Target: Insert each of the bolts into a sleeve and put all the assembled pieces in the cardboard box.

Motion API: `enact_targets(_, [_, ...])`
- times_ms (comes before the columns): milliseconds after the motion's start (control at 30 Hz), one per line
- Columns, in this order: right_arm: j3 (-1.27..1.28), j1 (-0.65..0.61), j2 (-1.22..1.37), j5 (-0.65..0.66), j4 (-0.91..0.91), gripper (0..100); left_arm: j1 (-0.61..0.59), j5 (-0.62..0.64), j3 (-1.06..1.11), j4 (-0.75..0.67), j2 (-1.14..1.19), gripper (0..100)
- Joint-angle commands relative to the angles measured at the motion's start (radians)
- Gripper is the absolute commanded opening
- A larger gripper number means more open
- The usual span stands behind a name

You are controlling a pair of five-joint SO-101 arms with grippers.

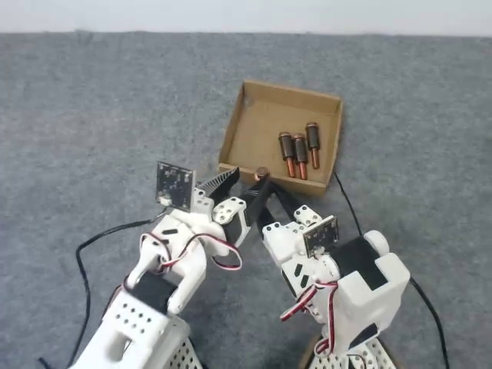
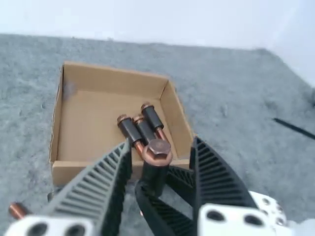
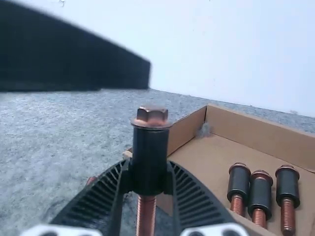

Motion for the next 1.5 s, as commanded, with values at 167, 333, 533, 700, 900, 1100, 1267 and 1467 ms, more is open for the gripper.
enact_targets(167, [0.015,0.051,-0.044,0.015,-0.031,0.6,-0.028,0.011,-0.031,0.132,-0.175,13])
enact_targets(333, [0.015,0.056,-0.044,0.015,-0.031,0.6,-0.146,0.011,-0.031,0.130,-0.178,1])
enact_targets(533, [0.015,0.056,-0.045,0.015,-0.031,0.6,-0.342,0.009,-0.031,0.172,-0.178,1])
enact_targets(700, [0.005,0.056,-0.042,0.015,-0.025,0.6,-0.448,-0.009,-0.022,0.296,-0.178,1])
enact_targets(900, [0.005,0.074,-0.050,0.015,-0.031,0.6,-0.529,-0.124,0.059,0.307,-0.180,1])
enact_targets(1100, [-0.075,0.171,-0.053,0.015,-0.087,0.6,-0.594,-0.140,0.125,0.304,-0.180,1])
enact_targets(1267, [-0.181,0.209,-0.053,0.017,-0.087,0.6,-0.624,-0.267,0.180,0.302,-0.180,1])
enact_targets(1467, [-0.301,0.217,-0.045,0.086,-0.067,0.6,-0.621,-0.285,0.202,0.245,-0.180,1])
